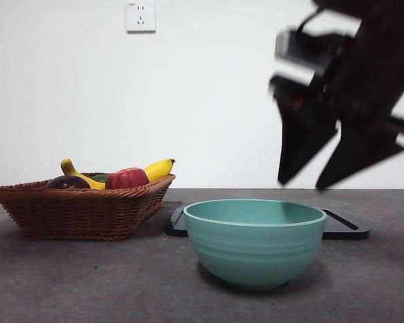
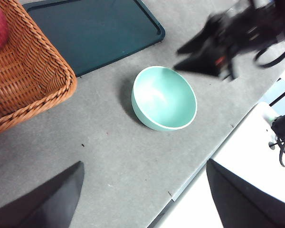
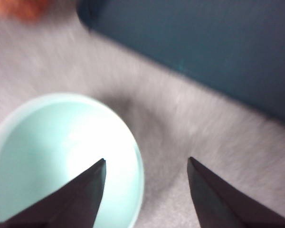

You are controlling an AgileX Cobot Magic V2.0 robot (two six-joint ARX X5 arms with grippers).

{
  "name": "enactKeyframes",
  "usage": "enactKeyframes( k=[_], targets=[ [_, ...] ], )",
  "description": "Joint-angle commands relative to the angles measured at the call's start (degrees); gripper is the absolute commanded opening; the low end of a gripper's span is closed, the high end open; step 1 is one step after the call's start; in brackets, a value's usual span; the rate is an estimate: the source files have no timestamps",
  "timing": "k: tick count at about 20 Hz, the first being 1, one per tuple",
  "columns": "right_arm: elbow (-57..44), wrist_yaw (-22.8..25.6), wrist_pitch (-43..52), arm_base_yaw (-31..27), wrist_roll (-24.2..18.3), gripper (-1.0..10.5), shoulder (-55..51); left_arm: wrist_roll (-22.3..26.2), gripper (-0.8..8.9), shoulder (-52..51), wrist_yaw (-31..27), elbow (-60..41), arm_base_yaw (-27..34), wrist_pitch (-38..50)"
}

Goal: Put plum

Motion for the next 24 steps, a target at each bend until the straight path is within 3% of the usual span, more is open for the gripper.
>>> enactKeyframes(
  k=[1, 10, 14, 24],
  targets=[
    [2.6, 0.0, -1.2, 0.5, 0.5, 2.8, -4.3, 1.1, 4.02, 0.3, 0.2, 1.2, -0.2, 0.3],
    [3.4, -12.3, -16.2, 0.6, 0.2, 2.8, -21.6, 1.1, 4.02, 0.3, 0.2, 1.2, -0.2, 0.3],
    [3.4, -12.4, -20.5, 0.6, -0.3, 2.8, -24.5, 1.1, 4.02, 0.3, 0.2, 1.2, -0.2, 0.3],
    [3.4, -12.4, -20.5, 0.6, -0.3, 2.8, -24.5, 1.0, 4.02, 0.3, 0.2, 1.2, -0.2, 0.3]
  ],
)
